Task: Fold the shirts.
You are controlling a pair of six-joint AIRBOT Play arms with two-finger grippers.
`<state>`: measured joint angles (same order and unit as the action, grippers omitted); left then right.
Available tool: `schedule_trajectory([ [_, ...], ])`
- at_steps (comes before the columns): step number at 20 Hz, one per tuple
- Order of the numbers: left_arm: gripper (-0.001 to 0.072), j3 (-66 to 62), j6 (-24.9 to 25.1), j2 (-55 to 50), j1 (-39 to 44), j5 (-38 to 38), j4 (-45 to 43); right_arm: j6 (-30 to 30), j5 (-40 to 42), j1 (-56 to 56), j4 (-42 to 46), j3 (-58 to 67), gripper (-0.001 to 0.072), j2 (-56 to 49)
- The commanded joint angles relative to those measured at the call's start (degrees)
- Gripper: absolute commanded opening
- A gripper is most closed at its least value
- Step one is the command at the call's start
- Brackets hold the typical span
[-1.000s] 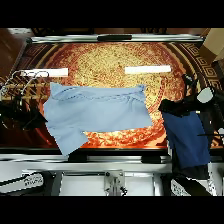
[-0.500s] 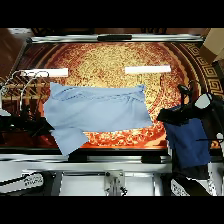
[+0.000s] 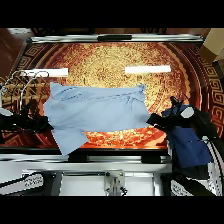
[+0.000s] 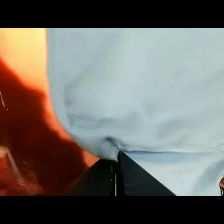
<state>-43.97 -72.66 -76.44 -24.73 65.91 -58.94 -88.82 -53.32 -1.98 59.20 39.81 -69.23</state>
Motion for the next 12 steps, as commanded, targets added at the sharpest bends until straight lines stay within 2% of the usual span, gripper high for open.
schedule_trajectory([
  [1,0.0030,-0.1,0.3,2.4,0.1,-0.4,0.1,-1.2,7.2,2.5,-1.7,-0.7,0.0583,-4.2],
  [4,0.0030,-0.1,0.3,4.1,0.1,-0.9,0.1,-3.6,10.2,2.8,-2.5,-0.7,0.0566,-6.4],
  [5,0.0029,-0.2,0.2,4.3,0.1,-0.9,0.1,-4.1,11.4,2.8,-3.1,-0.7,0.0427,-6.6],
  [6,0.0030,-0.3,0.2,4.4,0.1,-0.8,0.4,-4.9,12.7,2.8,-3.5,-0.7,0.0203,-6.6],
  [7,0.0029,-0.6,0.2,4.6,0.1,-0.8,1.0,-5.6,13.7,2.8,-4.2,-0.3,0.0076,-6.5],
  [10,0.0027,-5.9,0.0,8.8,0.2,-0.8,1.6,-0.4,11.9,2.8,-4.4,5.2,0.0073,-3.3],
  [12,0.0027,-15.5,0.4,15.3,0.6,-0.9,1.6,2.1,9.2,2.8,-0.4,13.1,0.0073,2.7],
])
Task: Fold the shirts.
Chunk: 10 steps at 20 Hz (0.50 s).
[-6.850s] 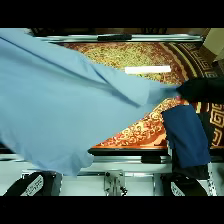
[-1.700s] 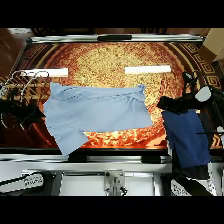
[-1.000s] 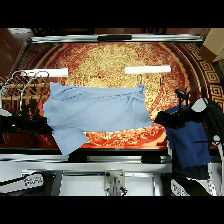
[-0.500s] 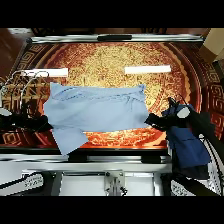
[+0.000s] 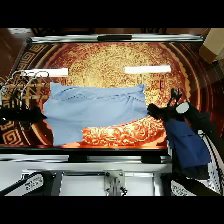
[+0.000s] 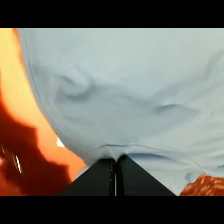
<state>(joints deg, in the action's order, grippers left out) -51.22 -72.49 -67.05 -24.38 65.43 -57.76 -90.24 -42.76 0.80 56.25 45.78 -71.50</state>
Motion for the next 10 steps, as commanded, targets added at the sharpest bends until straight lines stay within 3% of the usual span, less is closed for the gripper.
schedule_trajectory([
  [1,0.0027,-14.4,1.0,9.6,0.6,-1.0,0.3,3.7,-2.6,0.0,7.4,12.7,0.0072,9.3],
  [4,0.0028,-37.2,1.1,20.9,0.7,-7.2,0.4,3.7,-0.3,0.0,20.8,30.2,0.0073,22.6],
  [6,0.0028,-50.4,0.7,27.1,0.7,-13.6,0.4,3.7,2.5,0.0,23.6,40.3,0.0073,29.8],
  [10,0.0028,-59.1,-5.3,35.7,0.7,-10.8,-2.5,1.4,0.9,0.0,23.6,47.8,0.0073,40.1],
])
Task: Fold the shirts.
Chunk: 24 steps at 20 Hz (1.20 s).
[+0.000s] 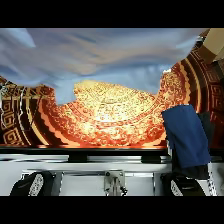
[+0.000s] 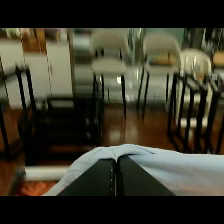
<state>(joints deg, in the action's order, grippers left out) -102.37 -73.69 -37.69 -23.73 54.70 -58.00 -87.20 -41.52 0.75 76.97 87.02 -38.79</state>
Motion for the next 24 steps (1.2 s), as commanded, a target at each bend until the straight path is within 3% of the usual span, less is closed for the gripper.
schedule_trajectory([
  [1,0.0028,-7.8,-6.0,7.6,0.1,2.3,-4.4,-2.4,-2.1,0.0,3.7,6.5,0.0073,9.0],
  [3,0.0028,-7.8,-8.7,8.5,0.1,9.7,-7.5,-3.6,-8.5,0.0,4.4,6.5,0.0073,10.5],
  [5,0.0028,-7.7,-7.9,8.1,0.1,15.8,-8.7,-4.5,-16.5,0.0,5.0,6.5,0.0073,10.1],
  [10,0.0028,-1.3,-3.9,5.0,0.1,20.2,-8.5,-4.5,-33.2,0.0,15.1,6.5,0.0073,2.9],
  [14,0.0028,14.2,-2.6,-0.9,0.1,24.4,-5.6,-4.0,-43.0,0.0,17.0,1.4,0.0074,-8.5],
  [16,0.0028,23.4,0.0,-4.8,0.1,20.7,-5.4,-4.0,-39.1,0.0,16.7,-6.4,0.0073,-14.1],
  [19,0.0028,34.4,0.1,-14.3,2.4,10.8,-4.0,-4.0,-22.3,0.1,11.6,-16.4,0.0073,-24.7],
  [21,0.0028,36.5,0.3,-23.2,5.7,4.5,-0.4,-4.0,-11.7,0.1,7.4,-16.8,0.0073,-34.1],
  [24,0.0028,33.1,4.7,-36.0,11.3,-4.3,1.7,-4.0,5.2,0.1,-0.7,-14.7,0.0073,-44.9],
])
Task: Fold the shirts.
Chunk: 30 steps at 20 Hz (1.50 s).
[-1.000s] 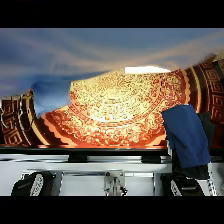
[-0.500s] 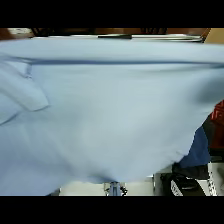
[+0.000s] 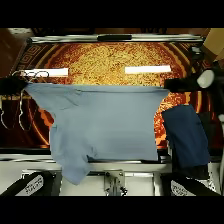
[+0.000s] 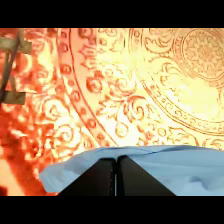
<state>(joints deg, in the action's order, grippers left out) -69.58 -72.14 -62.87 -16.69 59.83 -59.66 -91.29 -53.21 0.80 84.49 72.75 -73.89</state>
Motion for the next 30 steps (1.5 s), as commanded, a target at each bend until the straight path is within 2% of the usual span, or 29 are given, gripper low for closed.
schedule_trajectory([
  [1,0.0028,-1.9,3.1,-14.6,5.5,-12.3,3.6,0.0,22.0,0.0,-10.2,0.3,0.0073,-11.8],
  [4,0.0029,-8.4,2.9,-22.5,7.2,-20.9,4.3,0.1,35.1,0.0,-11.9,0.8,0.0073,-14.9],
  [6,0.0028,-11.3,1.7,-26.6,7.4,-25.7,5.0,0.7,38.8,0.0,-10.9,0.8,0.0073,-15.4],
  [8,0.0029,-11.8,1.4,-30.1,7.5,-27.2,8.1,0.7,38.0,0.0,-9.2,0.8,0.0073,-16.1],
  [12,0.0029,-11.7,1.7,-34.5,8.9,-22.0,9.6,0.0,26.9,0.2,-9.6,0.8,0.0074,-19.1],
  [14,0.0029,-11.8,3.4,-34.1,8.5,-16.3,9.5,-0.5,19.2,0.1,-9.3,0.8,0.0074,-18.8],
  [15,0.0029,-11.8,4.5,-33.3,7.9,-12.0,7.9,-0.5,14.5,0.0,-7.8,0.8,0.0074,-17.9],
  [18,0.0028,-11.8,-0.5,-30.4,6.4,3.3,-5.0,-0.7,1.0,0.0,-0.9,0.8,0.0074,-14.4],
  [20,0.0028,-10.8,-1.9,-30.3,6.1,10.3,-7.9,-2.8,-5.9,0.2,-0.7,0.2,0.0074,-14.3],
  [22,0.0028,-8.3,-4.7,-31.0,6.4,11.6,-7.8,-3.8,-6.3,0.5,-1.1,-2.5,0.0074,-14.6],
  [30,0.0028,-5.8,-5.1,-31.5,6.1,12.9,-7.7,-6.2,-6.6,0.4,-1.0,-3.0,0.0074,-14.9],
])
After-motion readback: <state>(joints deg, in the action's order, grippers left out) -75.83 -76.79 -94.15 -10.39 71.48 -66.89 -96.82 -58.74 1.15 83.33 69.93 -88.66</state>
